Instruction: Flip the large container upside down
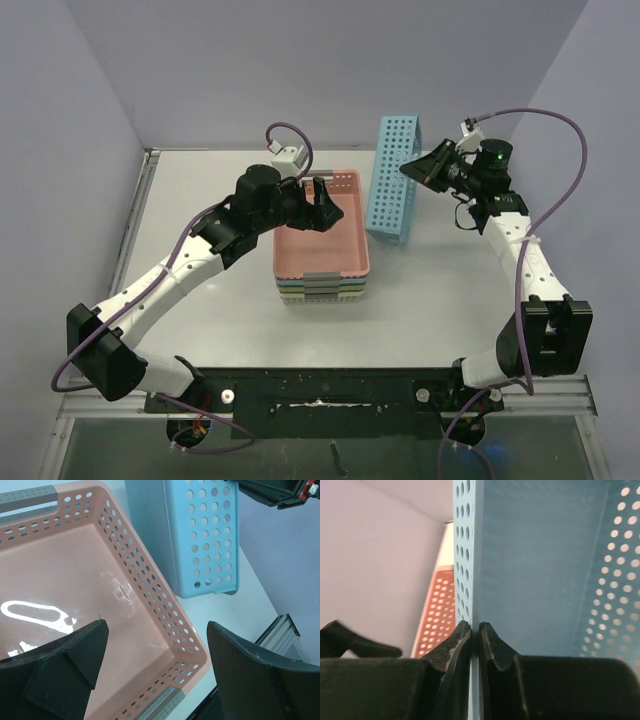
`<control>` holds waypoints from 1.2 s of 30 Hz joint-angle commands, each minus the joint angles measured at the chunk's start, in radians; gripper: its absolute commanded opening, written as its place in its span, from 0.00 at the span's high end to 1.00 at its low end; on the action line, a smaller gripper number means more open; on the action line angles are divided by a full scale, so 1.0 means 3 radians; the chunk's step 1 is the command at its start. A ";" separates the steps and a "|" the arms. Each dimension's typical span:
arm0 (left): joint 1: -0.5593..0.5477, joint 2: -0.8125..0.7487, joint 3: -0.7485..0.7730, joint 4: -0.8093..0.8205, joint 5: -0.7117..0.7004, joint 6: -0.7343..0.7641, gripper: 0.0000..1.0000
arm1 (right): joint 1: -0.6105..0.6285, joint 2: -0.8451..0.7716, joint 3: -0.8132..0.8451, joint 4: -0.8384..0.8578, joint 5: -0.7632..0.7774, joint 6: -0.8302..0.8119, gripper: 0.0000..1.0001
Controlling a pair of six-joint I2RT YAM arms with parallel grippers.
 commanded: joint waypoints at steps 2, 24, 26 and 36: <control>-0.0010 -0.0080 0.0078 0.0247 0.0058 -0.0038 0.20 | -0.0136 -0.0071 -0.0630 0.1416 -0.0993 0.0957 1.00; -0.0028 0.0066 0.0215 0.0208 0.0146 -0.0065 0.20 | -0.1344 -0.0278 -0.1781 0.1025 -0.1575 0.0691 0.80; -0.0032 0.0113 0.0245 0.0201 0.0165 -0.0062 0.20 | -0.1424 -0.0302 -0.1825 0.0779 -0.1443 0.0562 0.66; -0.0076 0.0230 0.0321 0.0215 0.0244 -0.0064 0.20 | -0.1923 -0.0481 -0.1902 -0.0203 -0.0679 0.0031 0.39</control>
